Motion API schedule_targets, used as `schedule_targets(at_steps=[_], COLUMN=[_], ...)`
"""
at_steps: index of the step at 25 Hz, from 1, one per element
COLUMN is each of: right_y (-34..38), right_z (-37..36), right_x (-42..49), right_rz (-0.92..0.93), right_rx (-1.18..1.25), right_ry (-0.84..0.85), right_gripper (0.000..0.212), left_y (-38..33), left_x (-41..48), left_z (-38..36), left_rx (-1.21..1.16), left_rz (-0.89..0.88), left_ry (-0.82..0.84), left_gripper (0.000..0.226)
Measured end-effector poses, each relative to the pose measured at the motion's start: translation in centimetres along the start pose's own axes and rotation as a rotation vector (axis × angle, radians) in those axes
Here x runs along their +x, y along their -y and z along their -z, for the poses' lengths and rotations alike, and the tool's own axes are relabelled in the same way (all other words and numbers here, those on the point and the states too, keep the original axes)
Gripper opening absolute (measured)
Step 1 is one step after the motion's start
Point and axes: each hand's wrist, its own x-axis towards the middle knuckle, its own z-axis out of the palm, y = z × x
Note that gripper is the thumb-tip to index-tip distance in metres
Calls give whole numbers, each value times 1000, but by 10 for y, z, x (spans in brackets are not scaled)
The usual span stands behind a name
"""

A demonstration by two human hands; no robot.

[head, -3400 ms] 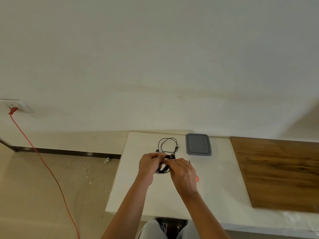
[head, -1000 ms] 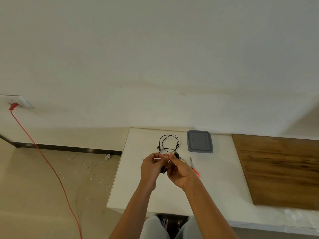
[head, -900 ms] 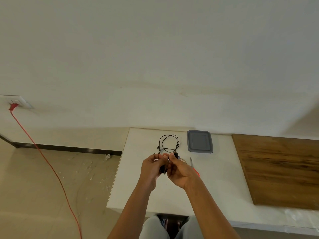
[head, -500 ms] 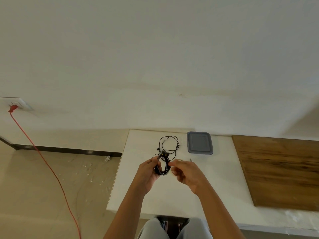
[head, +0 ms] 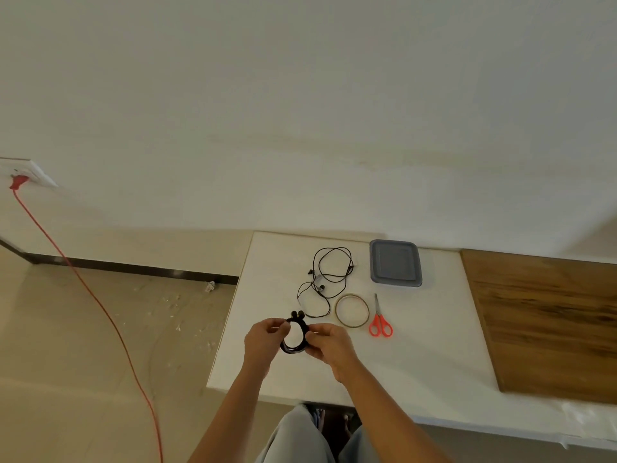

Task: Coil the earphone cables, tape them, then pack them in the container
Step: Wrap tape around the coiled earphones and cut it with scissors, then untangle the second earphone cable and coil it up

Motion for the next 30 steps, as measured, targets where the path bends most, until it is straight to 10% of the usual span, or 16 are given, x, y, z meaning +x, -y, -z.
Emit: schedule_targets(at_steps=[5, 19, 27, 30], right_y=[-36, -12, -18, -3], right_z=[-20, -2, -10, -9], right_x=[17, 44, 60, 47], right_rz=[45, 507, 488, 560], right_rx=[-393, -803, -1247, -972], right_ry=[-10, -266, -276, -236], right_gripper=[32, 36, 18, 17], left_y=[30, 23, 14, 3], left_x=[24, 26, 26, 24], left_z=[12, -11, -30, -26], left_rx=[286, 132, 182, 290], left_rz=[-96, -354, -367, -451], left_ry=[-165, -341, -24, 101], left_gripper=[16, 28, 30, 46])
